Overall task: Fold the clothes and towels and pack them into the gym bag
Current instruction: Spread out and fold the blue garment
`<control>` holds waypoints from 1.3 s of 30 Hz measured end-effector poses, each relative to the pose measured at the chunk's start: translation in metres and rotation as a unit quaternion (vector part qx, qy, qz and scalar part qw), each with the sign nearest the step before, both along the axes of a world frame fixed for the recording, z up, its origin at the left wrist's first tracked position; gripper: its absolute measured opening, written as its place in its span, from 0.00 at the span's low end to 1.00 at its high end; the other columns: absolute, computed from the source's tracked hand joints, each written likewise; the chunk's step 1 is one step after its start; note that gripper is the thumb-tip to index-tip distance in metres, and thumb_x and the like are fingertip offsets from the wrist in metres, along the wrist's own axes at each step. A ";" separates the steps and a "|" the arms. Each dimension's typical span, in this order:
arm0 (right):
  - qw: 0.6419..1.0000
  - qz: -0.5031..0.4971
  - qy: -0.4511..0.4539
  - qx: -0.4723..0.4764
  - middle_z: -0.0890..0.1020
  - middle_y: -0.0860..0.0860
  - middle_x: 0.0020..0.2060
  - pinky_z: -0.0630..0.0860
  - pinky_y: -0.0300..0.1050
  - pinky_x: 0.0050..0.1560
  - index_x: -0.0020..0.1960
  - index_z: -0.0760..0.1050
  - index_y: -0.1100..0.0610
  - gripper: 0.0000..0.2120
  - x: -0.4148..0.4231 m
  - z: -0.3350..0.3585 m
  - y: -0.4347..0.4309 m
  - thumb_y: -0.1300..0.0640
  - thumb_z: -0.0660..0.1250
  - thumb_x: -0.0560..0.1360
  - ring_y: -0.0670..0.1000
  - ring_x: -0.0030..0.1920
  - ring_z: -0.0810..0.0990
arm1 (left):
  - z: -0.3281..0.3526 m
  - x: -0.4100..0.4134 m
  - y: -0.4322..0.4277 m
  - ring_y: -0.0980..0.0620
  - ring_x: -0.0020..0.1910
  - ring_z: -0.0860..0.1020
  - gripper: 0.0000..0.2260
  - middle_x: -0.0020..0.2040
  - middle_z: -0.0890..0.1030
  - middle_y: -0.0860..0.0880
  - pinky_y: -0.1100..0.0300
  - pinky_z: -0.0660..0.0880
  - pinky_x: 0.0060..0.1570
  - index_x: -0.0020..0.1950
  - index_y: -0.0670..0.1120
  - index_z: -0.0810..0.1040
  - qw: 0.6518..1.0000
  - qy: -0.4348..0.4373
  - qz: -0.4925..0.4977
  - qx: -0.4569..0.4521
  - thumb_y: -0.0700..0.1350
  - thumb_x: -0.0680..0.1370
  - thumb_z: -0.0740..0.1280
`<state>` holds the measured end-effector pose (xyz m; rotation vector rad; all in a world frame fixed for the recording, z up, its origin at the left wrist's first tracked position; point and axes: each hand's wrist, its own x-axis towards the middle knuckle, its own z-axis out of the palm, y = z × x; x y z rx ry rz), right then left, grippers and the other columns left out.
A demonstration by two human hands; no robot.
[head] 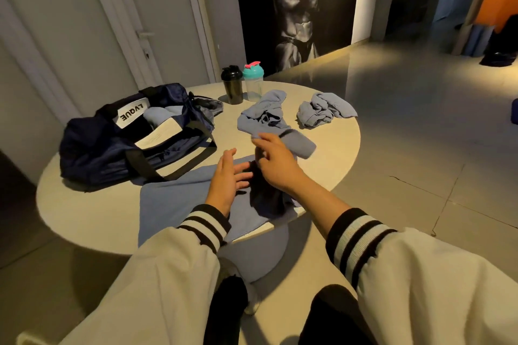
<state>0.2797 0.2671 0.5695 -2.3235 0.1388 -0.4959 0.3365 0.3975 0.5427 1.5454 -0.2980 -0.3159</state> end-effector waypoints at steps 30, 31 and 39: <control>0.996 0.012 0.019 -0.091 0.78 0.55 0.59 0.71 0.54 0.60 0.66 0.76 0.54 0.16 0.005 -0.064 0.000 0.51 0.58 0.84 0.58 0.57 0.75 | -0.046 0.020 0.041 0.44 0.80 0.50 0.28 0.82 0.52 0.48 0.45 0.48 0.78 0.81 0.57 0.55 0.769 -0.286 -0.072 0.568 0.64 0.82 0.50; 0.994 0.019 0.044 -0.097 0.77 0.55 0.59 0.70 0.54 0.63 0.64 0.77 0.53 0.14 0.007 -0.065 0.005 0.51 0.59 0.83 0.57 0.57 0.75 | -0.044 0.016 0.043 0.43 0.79 0.52 0.29 0.82 0.54 0.48 0.44 0.50 0.77 0.80 0.57 0.56 0.764 -0.284 -0.070 0.574 0.66 0.81 0.51; 0.970 -0.141 -0.010 -0.196 0.72 0.54 0.57 0.55 0.63 0.73 0.51 0.77 0.55 0.06 0.011 -0.071 0.017 0.56 0.64 0.76 0.60 0.61 0.68 | -0.035 0.029 0.067 0.47 0.65 0.70 0.15 0.67 0.75 0.51 0.51 0.64 0.65 0.68 0.55 0.74 0.817 -0.347 0.032 0.459 0.54 0.83 0.57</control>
